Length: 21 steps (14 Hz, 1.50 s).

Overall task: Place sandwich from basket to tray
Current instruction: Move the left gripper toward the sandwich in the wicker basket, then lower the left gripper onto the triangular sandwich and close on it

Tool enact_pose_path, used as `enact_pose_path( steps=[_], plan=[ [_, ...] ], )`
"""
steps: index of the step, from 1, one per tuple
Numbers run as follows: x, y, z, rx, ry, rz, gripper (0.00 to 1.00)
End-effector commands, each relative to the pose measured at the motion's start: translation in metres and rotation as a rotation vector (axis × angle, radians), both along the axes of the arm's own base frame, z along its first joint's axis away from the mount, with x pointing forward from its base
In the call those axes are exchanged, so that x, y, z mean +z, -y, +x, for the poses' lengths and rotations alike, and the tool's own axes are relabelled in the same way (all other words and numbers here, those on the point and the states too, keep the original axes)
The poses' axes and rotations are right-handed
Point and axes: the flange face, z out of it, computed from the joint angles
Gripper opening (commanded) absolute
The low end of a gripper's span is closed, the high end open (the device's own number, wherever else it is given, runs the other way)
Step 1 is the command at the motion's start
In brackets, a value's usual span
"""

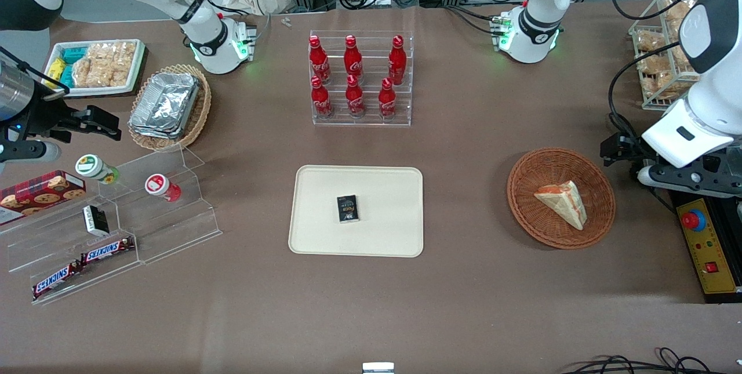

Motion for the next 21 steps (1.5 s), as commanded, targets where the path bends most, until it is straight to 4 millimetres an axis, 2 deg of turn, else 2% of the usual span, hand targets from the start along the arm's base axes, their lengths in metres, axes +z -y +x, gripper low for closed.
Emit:
enact_pose_path(
  steps=[1,4,6,8,11,13,14,16,18,21],
  plan=[
    [0.002,0.001,-0.004,0.031,0.008,-0.014,1.0],
    [-0.007,0.002,0.001,0.026,-0.005,-0.012,1.0],
    [-0.021,0.003,0.005,0.028,-0.029,-0.01,1.0],
    [-0.041,-0.003,0.01,0.155,-0.055,-0.031,1.0],
    [-0.077,-0.005,0.016,0.42,-0.097,-0.035,1.0],
    [-0.109,-0.007,0.017,0.509,-0.082,-0.036,1.0],
    [-0.127,-0.007,0.015,0.525,-0.073,-0.039,1.0],
    [-0.156,-0.02,0.011,0.704,-0.055,-0.042,1.0],
    [-0.188,-0.018,0.007,0.812,-0.038,-0.051,1.0],
    [-0.216,-0.023,0.004,0.943,-0.062,-0.043,1.0]
  ],
)
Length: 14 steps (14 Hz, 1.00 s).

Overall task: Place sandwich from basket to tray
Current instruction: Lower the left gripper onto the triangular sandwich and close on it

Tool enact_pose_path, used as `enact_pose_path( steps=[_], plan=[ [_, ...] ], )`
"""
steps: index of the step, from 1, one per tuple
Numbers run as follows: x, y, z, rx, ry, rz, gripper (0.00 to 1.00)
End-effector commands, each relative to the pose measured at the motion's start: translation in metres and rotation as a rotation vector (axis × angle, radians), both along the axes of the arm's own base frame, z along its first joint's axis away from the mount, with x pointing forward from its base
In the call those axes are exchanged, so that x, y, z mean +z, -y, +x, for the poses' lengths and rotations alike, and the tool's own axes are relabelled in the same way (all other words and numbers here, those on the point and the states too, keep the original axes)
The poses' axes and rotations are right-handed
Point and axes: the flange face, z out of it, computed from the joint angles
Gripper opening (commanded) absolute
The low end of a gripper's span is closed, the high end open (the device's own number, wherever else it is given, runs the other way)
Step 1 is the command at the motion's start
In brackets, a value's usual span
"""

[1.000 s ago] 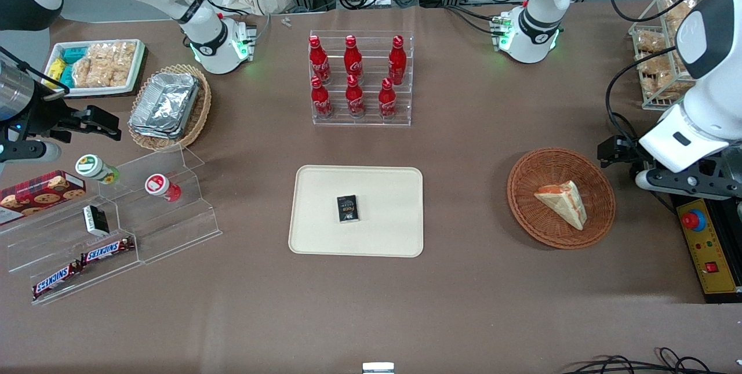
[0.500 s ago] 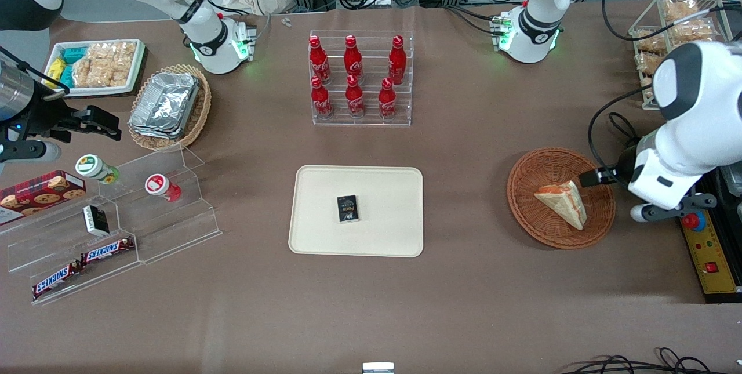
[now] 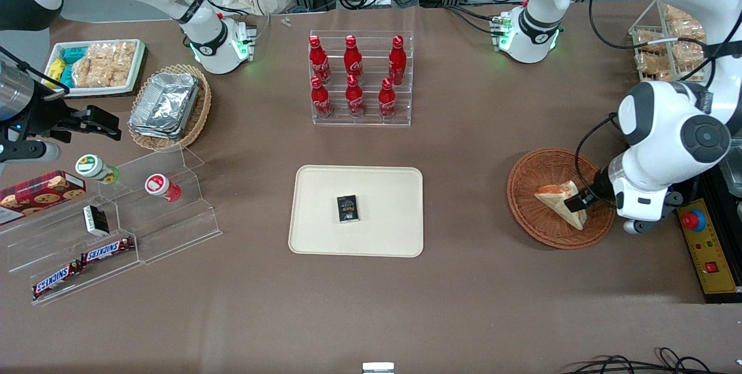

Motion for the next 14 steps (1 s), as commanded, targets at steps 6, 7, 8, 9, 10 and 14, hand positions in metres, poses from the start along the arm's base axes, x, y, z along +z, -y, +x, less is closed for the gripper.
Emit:
enact_pose_path(
  steps=[6,7,8,9,10,14],
  plan=[
    [-0.051,-0.018,-0.016,0.182,-0.049,0.086,1.0],
    [-0.059,-0.017,-0.015,0.214,-0.056,0.086,1.0],
    [-0.066,-0.017,-0.015,0.234,-0.065,0.086,1.0],
    [-0.073,-0.017,-0.015,0.252,-0.071,0.086,1.0],
    [-0.078,-0.016,-0.015,0.274,-0.067,0.084,1.0],
    [-0.101,-0.016,-0.022,0.299,-0.095,0.084,1.0]
  ],
)
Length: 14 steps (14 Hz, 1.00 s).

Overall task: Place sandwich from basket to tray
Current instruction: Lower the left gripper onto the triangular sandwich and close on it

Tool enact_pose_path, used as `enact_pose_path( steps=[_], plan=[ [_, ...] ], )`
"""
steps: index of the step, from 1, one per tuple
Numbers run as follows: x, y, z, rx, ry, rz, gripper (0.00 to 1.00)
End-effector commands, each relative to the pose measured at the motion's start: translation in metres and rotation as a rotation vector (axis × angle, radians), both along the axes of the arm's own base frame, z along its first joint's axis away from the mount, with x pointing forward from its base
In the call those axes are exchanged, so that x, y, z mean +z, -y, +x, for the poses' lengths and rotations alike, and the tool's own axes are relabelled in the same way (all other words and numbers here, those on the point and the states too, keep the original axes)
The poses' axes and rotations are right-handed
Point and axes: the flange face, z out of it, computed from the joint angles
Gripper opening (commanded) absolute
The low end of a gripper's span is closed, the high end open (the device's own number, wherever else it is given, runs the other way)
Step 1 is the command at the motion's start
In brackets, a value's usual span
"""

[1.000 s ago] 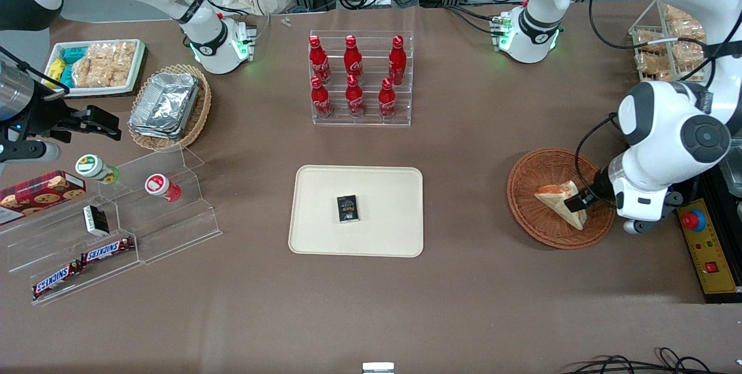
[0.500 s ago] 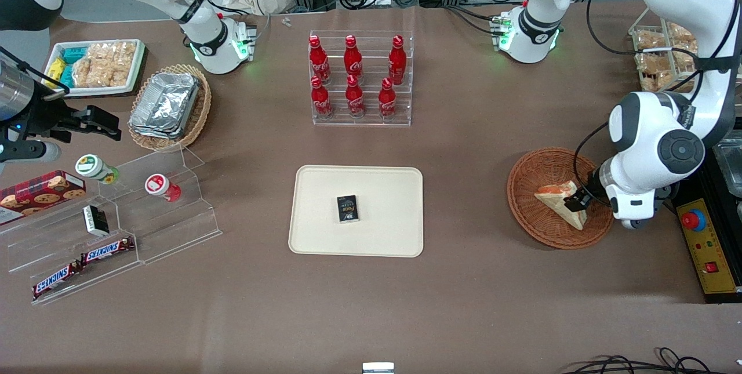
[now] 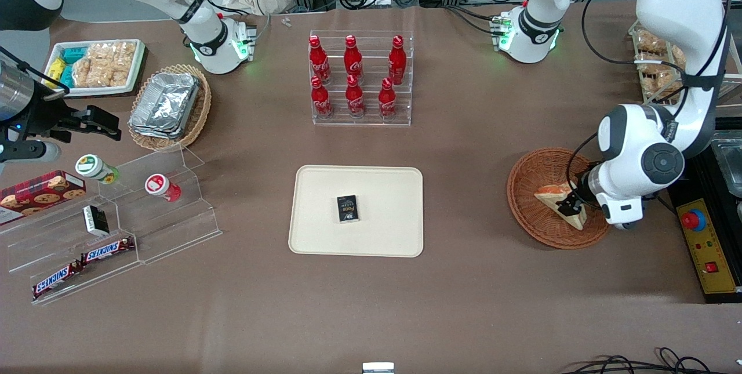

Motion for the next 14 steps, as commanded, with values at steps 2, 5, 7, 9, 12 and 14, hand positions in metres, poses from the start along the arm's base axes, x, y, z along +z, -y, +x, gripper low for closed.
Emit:
enact_pose_path(
  steps=[2,5,7,9,12,14],
  plan=[
    [-0.019,0.0,-0.008,0.022,0.013,0.01,1.0],
    [-0.028,0.0,0.0,0.085,0.014,0.009,0.73],
    [-0.024,0.007,0.007,0.171,0.032,0.02,0.0],
    [-0.017,0.007,0.013,0.184,0.049,0.018,0.0],
    [0.008,0.008,0.03,0.2,0.067,0.019,0.0],
    [0.05,0.011,0.053,0.203,0.071,0.018,0.0]
  ],
)
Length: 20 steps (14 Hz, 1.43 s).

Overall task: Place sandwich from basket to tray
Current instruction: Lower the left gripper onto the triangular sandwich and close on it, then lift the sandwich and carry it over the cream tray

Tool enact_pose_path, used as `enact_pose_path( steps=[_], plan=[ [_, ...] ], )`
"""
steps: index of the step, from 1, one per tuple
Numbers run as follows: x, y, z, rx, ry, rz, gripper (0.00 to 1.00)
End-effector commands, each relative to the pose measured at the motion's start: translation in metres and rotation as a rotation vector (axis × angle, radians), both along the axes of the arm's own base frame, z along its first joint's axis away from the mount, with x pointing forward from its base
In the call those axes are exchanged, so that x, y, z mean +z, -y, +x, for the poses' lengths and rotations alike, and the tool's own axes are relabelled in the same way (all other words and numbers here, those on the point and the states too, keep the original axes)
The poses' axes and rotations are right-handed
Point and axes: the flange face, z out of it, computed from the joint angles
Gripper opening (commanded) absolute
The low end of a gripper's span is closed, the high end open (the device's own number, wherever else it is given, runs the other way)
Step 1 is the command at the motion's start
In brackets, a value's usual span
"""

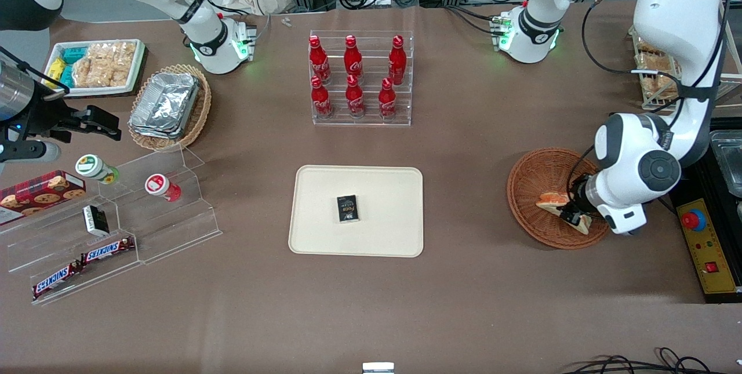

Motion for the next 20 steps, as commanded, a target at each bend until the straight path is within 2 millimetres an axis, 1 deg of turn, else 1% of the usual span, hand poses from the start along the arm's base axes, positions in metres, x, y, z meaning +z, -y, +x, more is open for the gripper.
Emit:
enact_pose_path(
  steps=[1,2,3,4,5,6,7,8,9,10,12,15,17,18,19,20],
  plan=[
    [0.06,0.012,0.033,0.004,-0.02,0.014,0.0],
    [0.08,0.019,0.042,-0.01,-0.029,0.016,0.0],
    [0.104,0.039,0.047,-0.064,-0.03,0.012,0.0],
    [0.13,0.056,0.051,-0.189,-0.027,-0.001,0.0],
    [0.157,0.073,0.054,-0.354,-0.014,-0.024,0.0],
    [0.182,0.095,0.053,-0.488,0.002,-0.054,0.0],
    [0.202,0.119,0.049,-0.566,0.014,-0.076,0.0],
    [0.219,0.15,0.043,-0.619,0.034,-0.101,0.0],
    [0.217,0.184,0.036,-0.675,0.034,-0.134,0.0],
    [0.213,0.216,0.029,-0.739,0.035,-0.16,0.0],
    [0.186,0.274,0.025,-0.815,0.047,-0.207,0.0],
    [0.129,0.338,0.014,-0.903,0.015,-0.245,0.0],
    [0.09,0.363,0.014,-0.946,0.039,-0.28,0.0],
    [0.065,0.374,0.016,-0.955,0.056,-0.3,0.0],
    [0.043,0.377,0.019,-0.958,0.065,-0.299,0.0],
    [0.021,0.381,0.017,-0.982,0.055,-0.264,0.0]
  ],
)
